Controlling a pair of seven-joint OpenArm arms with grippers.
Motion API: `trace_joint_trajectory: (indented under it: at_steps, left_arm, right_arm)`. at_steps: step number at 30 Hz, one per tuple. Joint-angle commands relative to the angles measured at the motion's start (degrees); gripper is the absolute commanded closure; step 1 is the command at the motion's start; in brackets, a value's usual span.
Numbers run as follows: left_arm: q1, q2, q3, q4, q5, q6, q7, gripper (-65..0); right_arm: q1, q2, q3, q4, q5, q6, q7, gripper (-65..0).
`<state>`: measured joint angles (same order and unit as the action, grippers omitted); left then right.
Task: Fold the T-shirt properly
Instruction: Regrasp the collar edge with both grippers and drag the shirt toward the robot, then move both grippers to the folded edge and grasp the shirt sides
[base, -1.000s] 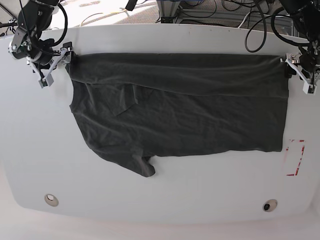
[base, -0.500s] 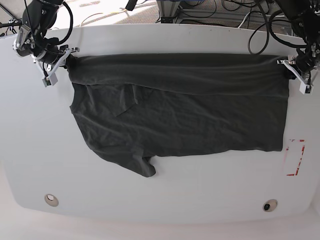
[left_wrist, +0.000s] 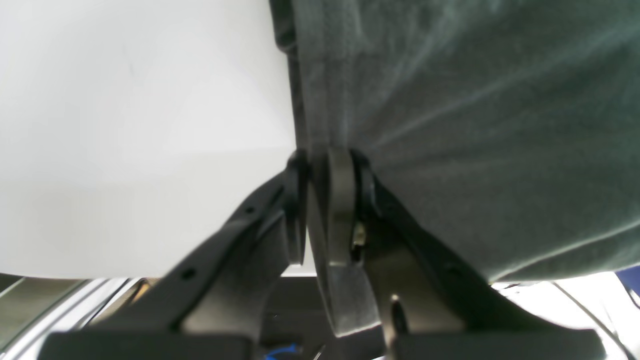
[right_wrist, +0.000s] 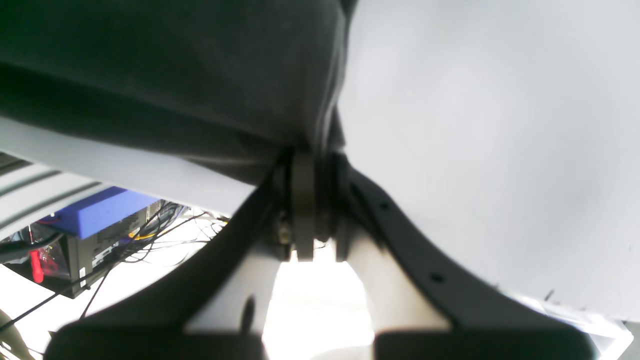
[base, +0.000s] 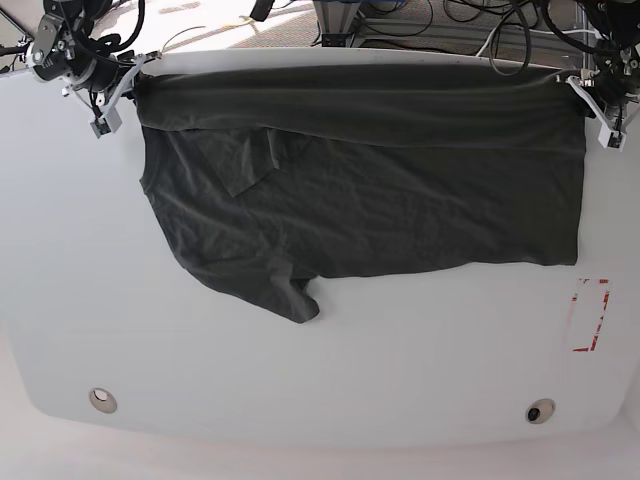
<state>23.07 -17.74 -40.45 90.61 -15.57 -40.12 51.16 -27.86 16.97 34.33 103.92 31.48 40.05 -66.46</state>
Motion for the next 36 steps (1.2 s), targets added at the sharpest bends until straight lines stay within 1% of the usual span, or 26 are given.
trace_joint_trajectory:
  at_steps: [1, 3, 4, 6, 7, 8, 9, 10, 11, 13, 16, 20, 22, 24, 27, 30, 32, 34, 36]
  left_arm:
    - [0.45, -1.47, -0.39, 1.83, 0.32, 0.12, -0.04, -6.8]
    - [0.62, -2.61, -0.04, 1.92, 0.14, 0.12, -0.04, -10.8]
    - [0.62, -2.88, -0.04, 1.92, 0.06, 0.12, -0.04, -13.6]
    - [0.53, -2.97, 0.05, 1.92, 0.06, 0.12, 0.05, -19.2]
    - [0.45, -3.05, 0.05, 2.01, 0.06, 0.12, 0.05, -22.4]
    - [0.36, -3.05, -0.04, 2.01, -0.03, 0.12, 0.14, -25.3]
    - [0.27, -3.14, -0.21, 2.36, -0.03, 0.12, 0.14, -28.9]
    - [0.09, -3.14, -0.21, 2.89, -0.03, 0.12, 0.14, -31.0]
    - [-0.17, -3.14, -0.21, 3.85, -0.03, 0.12, 0.14, -32.6]
    - [-0.43, -3.14, -0.3, 6.84, -0.03, 0.12, 0.23, -35.4]
    - [-0.43, -2.97, -0.3, 10.18, -0.03, 0.12, 0.23, -35.6]
    - [-0.61, -2.88, -0.21, 13.52, -0.12, 0.12, 0.23, -35.6]
    - [-2.63, -2.7, 0.14, 14.49, -0.12, 0.12, 0.23, -35.3]
    - [-5.18, -2.44, 0.14, 14.49, -0.03, 0.12, 0.23, -35.3]
    - [-8.87, -1.03, -0.21, 14.32, 0.76, 0.12, 0.23, -35.1]
    - [-12.92, -0.5, 0.14, 14.23, 4.01, 0.12, 0.23, -35.1]
    - [-16.26, 1.25, 0.14, 13.61, 6.65, 0.12, 0.23, -35.1]
    - [-19.6, 2.04, 0.14, 12.29, 9.9, 0.12, 0.23, -35.3]
    - [-21.88, 2.22, 0.14, 11.15, 11.49, 0.12, 0.23, -35.3]
  right_arm:
    - [-1.37, 1.01, 0.62, 1.27, 0.03, -0.05, 0.39, -0.2]
    - [-1.9, 1.09, 0.62, 1.36, -0.06, -0.05, 0.39, -1.7]
    - [-1.99, 1.09, 0.62, 1.36, 0.21, -0.05, 0.39, -4.6]
    - [-1.99, 1.09, 1.23, 1.88, 0.21, -0.05, 0.39, -13.8]
    - [-2.08, 1.09, 2.29, 2.67, 0.21, -0.05, 0.39, -19.7]
    - [-2.08, 0.83, 3.43, 3.55, 0.21, -0.05, 0.3, -26.5]
    - [-2.43, 0.83, 4.75, 5.14, 0.21, -0.05, 0.13, -35.4]
    - [-2.96, 0.83, 5.54, 6.19, 0.21, -0.05, -0.14, -41.2]
    - [-3.22, 0.83, 6.16, 7.25, 0.3, -0.05, -0.4, -46.1]
    - [-3.13, 0.74, 7.21, 9.71, 0.3, -0.05, -0.84, -52.5]
    - [-2.52, 0.74, 7.21, 11.11, 0.38, -0.05, -0.84, -51.5]
    - [-1.11, 1.09, 7.21, 10.94, 4.08, -0.05, -0.84, -50.7]
    - [1.26, 1.09, 6.95, 10.94, 5.31, -0.05, -0.84, -50.7]
    - [4.08, 0.83, 6.86, 10.85, 5.31, -0.05, -0.84, -50.6]
    - [8.12, 0.04, 5.72, 9.88, 5.31, -0.05, -0.84, -48.2]
    - [13.83, 0.48, 3.17, 5.75, 5.31, -0.05, -0.84, -45.0]
    - [17.18, 0.74, 1.41, 2.06, 5.31, -0.05, -0.84, -43.6]
    - [21.13, 0.74, 0.35, -2.16, 5.22, -0.05, -0.84, -43.3]
    - [23.94, 0.83, 0.27, -4.97, 4.25, -0.05, -0.84, -43.4]
